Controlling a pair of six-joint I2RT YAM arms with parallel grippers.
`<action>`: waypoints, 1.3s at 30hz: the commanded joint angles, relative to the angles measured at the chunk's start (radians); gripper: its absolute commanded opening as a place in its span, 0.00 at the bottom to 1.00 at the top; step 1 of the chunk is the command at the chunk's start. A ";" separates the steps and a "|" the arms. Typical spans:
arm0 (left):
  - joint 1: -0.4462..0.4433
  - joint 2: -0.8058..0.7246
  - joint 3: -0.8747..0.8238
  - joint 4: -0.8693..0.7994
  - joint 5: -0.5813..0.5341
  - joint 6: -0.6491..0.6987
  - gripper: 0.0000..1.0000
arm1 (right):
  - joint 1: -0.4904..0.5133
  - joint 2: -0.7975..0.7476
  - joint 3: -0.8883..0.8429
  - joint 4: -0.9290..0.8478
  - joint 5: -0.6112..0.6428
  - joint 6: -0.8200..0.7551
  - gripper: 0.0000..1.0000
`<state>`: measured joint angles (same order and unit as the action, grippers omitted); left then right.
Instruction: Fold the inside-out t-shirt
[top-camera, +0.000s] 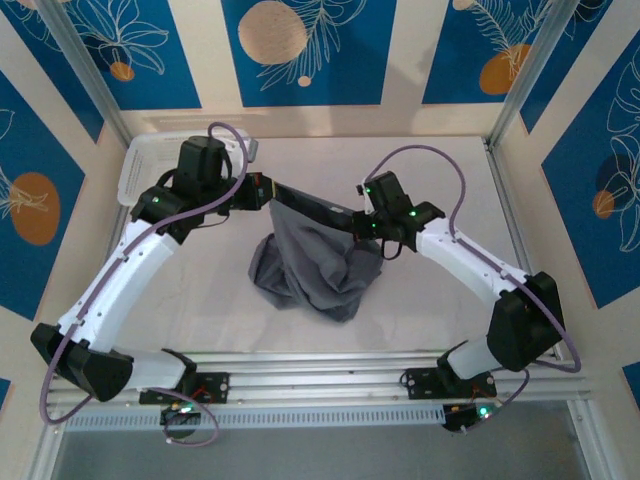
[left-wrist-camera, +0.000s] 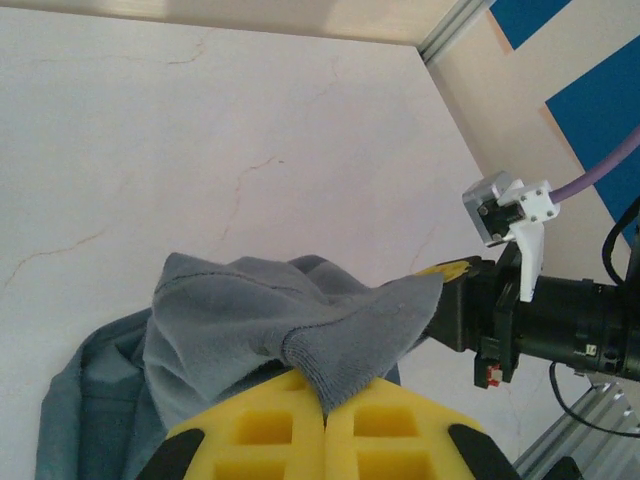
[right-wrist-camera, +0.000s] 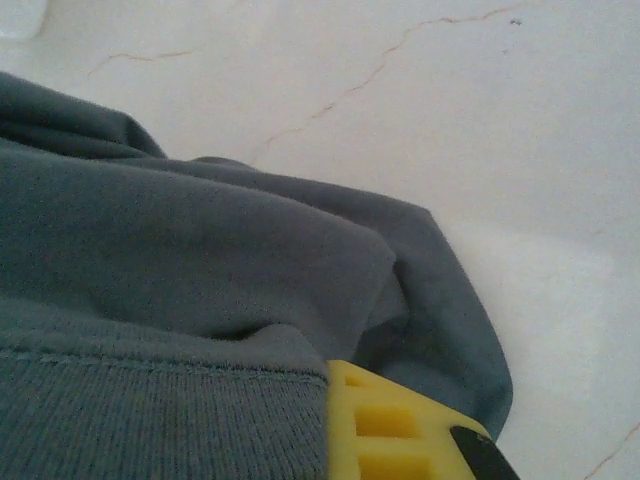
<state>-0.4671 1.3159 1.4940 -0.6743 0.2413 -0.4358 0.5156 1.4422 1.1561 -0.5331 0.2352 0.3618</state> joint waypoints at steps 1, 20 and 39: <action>0.026 -0.005 0.033 0.010 -0.017 0.000 0.00 | -0.042 -0.099 0.051 -0.058 -0.104 0.057 0.00; -0.033 0.094 0.286 0.112 0.031 -0.144 0.00 | -0.092 -0.307 0.870 -0.263 -0.017 -0.035 0.00; 0.003 -0.100 -0.296 0.054 -0.342 -0.157 0.50 | -0.044 0.144 0.391 -0.149 -0.525 0.118 0.44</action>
<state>-0.4648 1.2358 1.1755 -0.6102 -0.1406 -0.6193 0.5587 1.6676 1.5028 -0.6857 -0.2989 0.4706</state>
